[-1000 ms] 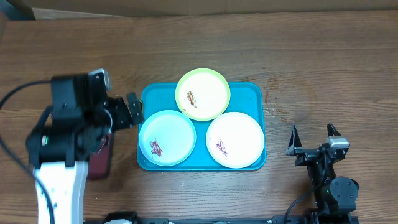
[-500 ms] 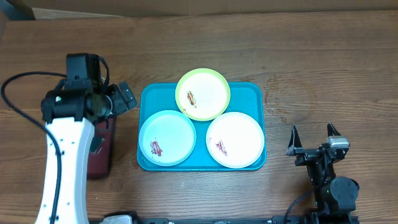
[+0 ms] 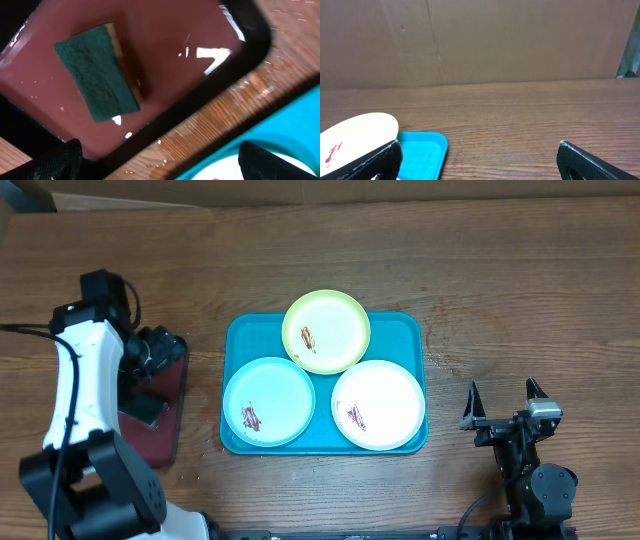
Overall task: Clean dirty plates on tray and stack at the side
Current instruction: 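Move the left gripper over the water tray and lower to the sponge, then grasp the green scrub sponge with the left gripper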
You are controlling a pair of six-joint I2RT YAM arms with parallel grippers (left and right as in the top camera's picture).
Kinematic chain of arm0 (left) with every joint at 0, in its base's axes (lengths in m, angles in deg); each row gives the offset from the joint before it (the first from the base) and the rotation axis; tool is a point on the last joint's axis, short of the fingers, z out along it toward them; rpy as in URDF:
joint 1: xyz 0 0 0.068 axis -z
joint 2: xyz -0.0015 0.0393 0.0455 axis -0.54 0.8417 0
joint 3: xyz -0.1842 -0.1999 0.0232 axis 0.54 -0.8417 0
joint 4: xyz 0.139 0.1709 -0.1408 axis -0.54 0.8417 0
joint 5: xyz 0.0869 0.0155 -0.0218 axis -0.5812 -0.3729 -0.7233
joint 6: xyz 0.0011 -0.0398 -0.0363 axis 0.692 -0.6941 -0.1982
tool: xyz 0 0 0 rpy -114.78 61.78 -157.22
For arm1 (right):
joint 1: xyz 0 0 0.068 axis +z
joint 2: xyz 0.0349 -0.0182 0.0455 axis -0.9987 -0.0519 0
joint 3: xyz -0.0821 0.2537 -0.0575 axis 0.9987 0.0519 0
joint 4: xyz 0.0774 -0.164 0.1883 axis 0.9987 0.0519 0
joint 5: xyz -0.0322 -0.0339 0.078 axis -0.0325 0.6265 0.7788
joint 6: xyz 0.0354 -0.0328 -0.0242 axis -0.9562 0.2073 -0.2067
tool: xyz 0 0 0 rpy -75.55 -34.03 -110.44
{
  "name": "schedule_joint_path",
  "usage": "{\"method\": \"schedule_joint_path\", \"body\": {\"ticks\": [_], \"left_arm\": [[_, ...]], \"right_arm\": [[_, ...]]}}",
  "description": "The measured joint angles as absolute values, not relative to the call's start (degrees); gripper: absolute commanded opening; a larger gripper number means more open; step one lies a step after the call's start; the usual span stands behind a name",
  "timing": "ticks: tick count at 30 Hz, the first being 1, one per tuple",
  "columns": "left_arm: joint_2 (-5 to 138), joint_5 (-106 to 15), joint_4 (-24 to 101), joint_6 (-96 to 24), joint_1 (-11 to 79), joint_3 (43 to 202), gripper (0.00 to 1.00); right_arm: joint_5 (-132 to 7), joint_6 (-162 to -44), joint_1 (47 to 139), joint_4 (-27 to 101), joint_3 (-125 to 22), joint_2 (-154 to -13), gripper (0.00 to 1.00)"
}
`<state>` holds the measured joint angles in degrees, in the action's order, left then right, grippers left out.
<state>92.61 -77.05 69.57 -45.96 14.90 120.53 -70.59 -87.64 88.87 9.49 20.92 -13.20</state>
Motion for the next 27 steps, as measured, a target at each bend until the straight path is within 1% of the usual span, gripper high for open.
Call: {"method": "schedule_joint_path", "body": {"ticks": [11, 19, 23, 27], "left_arm": [[102.9, -73.7, 69.8, -46.6, 6.1, 120.6, 1.0], [104.2, -72.6, 72.1, -50.6, 1.2, 120.6, 1.0], [104.2, -72.4, 68.9, -50.7, 1.2, 118.9, 1.0], [104.2, -72.2, 62.5, -50.7, 1.2, 114.8, 1.0]], "right_arm": [[-70.6, -87.6, 88.9, 9.5, 20.9, -13.2, 1.0], [-70.6, -87.6, 88.9, 9.5, 20.9, -13.2, 1.0], [-70.6, -87.6, 88.9, 9.5, 20.9, -13.2, 1.0], [-70.6, -87.6, 88.9, 9.5, 20.9, -13.2, 1.0]]}}
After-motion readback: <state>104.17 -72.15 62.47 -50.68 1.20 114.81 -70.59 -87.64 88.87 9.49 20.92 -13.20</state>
